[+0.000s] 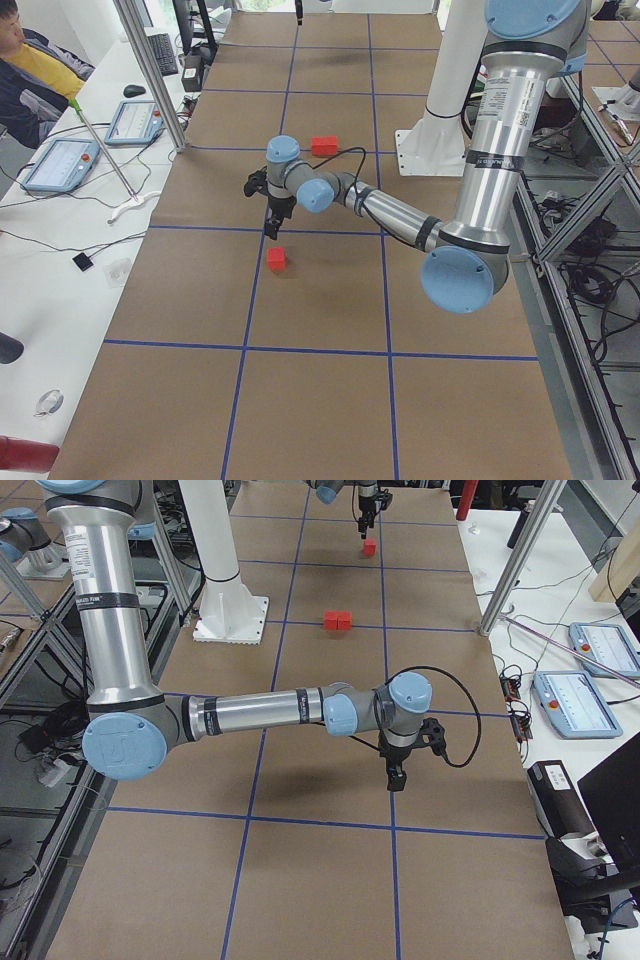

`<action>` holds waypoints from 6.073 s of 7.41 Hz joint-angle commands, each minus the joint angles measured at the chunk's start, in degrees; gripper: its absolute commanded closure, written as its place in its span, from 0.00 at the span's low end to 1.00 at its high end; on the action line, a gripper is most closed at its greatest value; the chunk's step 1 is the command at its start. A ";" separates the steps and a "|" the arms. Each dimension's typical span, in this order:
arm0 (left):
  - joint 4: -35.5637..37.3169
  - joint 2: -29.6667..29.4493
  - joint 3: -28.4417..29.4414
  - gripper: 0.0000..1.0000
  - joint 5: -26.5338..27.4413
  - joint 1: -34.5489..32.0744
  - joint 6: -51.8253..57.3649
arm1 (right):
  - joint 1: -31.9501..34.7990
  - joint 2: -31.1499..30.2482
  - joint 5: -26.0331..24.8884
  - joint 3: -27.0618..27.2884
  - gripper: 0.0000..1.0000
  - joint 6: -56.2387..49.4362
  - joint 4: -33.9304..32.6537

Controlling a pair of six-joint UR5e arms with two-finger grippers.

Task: Form red blocks into L shape at center
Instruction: 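Open the left gripper and move it toward the last red cube, then lower the left gripper onto the last red cube and grasp it, then carry the cube with the left gripper toward the two-cube column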

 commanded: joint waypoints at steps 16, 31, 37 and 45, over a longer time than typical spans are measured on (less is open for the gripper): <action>-5.34 -2.39 9.20 0.00 3.52 1.08 -22.96 | 0.00 -0.18 -0.09 0.17 0.01 0.10 0.00; -5.08 -11.06 2.09 1.00 6.42 3.45 -21.90 | -0.08 -0.44 0.00 -0.63 0.01 0.54 3.16; -4.47 -14.34 -1.86 1.00 7.73 10.82 -8.67 | 0.00 -1.05 0.00 -0.54 0.01 0.71 3.16; 20.41 -19.79 -5.85 1.00 -4.49 12.59 16.35 | 0.00 -2.02 0.00 -0.63 0.00 0.71 2.99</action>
